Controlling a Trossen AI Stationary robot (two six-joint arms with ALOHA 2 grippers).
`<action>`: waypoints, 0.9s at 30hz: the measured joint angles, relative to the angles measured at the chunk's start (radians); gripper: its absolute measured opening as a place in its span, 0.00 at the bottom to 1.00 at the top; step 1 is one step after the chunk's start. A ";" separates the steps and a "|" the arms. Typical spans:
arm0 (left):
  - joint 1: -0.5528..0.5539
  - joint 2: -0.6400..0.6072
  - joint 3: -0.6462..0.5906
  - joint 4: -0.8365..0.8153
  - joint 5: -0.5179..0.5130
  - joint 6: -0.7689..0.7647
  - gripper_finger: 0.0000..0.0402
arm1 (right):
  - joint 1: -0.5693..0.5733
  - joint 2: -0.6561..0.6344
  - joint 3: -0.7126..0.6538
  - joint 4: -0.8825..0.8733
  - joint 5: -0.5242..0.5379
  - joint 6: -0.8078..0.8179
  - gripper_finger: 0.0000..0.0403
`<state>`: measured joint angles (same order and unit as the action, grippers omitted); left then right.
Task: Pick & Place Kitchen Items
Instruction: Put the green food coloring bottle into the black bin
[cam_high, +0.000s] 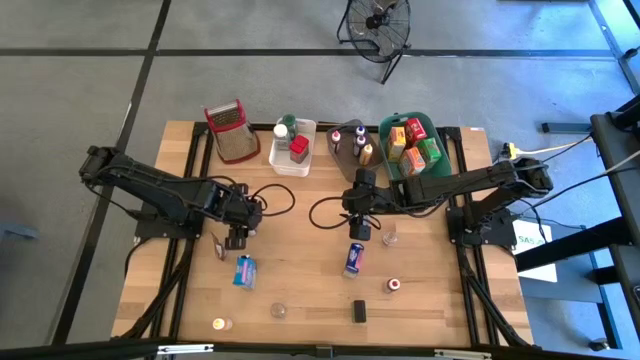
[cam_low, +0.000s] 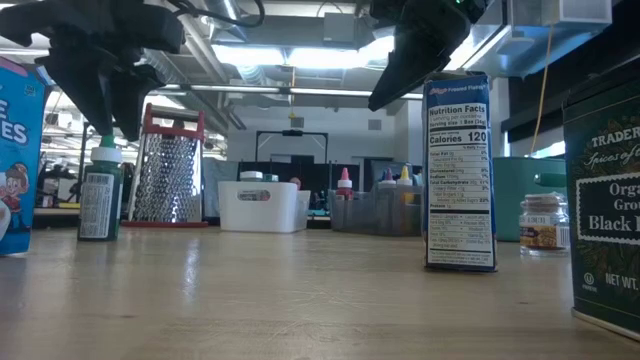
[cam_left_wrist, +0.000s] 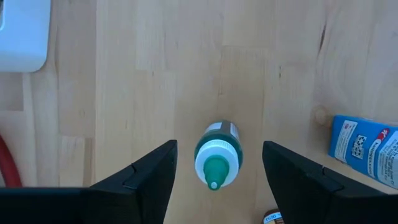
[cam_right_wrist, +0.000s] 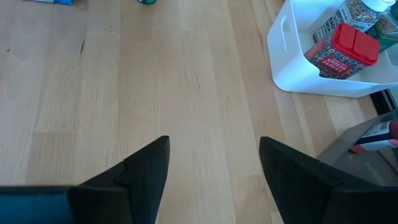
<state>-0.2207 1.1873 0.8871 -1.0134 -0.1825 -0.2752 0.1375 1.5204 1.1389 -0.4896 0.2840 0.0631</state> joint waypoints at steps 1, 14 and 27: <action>0.000 0.000 0.000 0.000 0.000 0.000 0.58 | 0.000 0.000 0.000 0.000 0.000 0.000 0.62; 0.000 -0.001 -0.062 0.053 0.025 0.012 0.58 | 0.000 0.000 0.000 0.000 0.000 0.000 0.62; 0.000 0.000 -0.160 0.125 0.039 0.024 0.58 | 0.000 0.000 0.000 0.000 0.001 -0.012 0.62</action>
<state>-0.2207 1.1870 0.7273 -0.8887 -0.1432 -0.2509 0.1375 1.5204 1.1389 -0.4895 0.2852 0.0513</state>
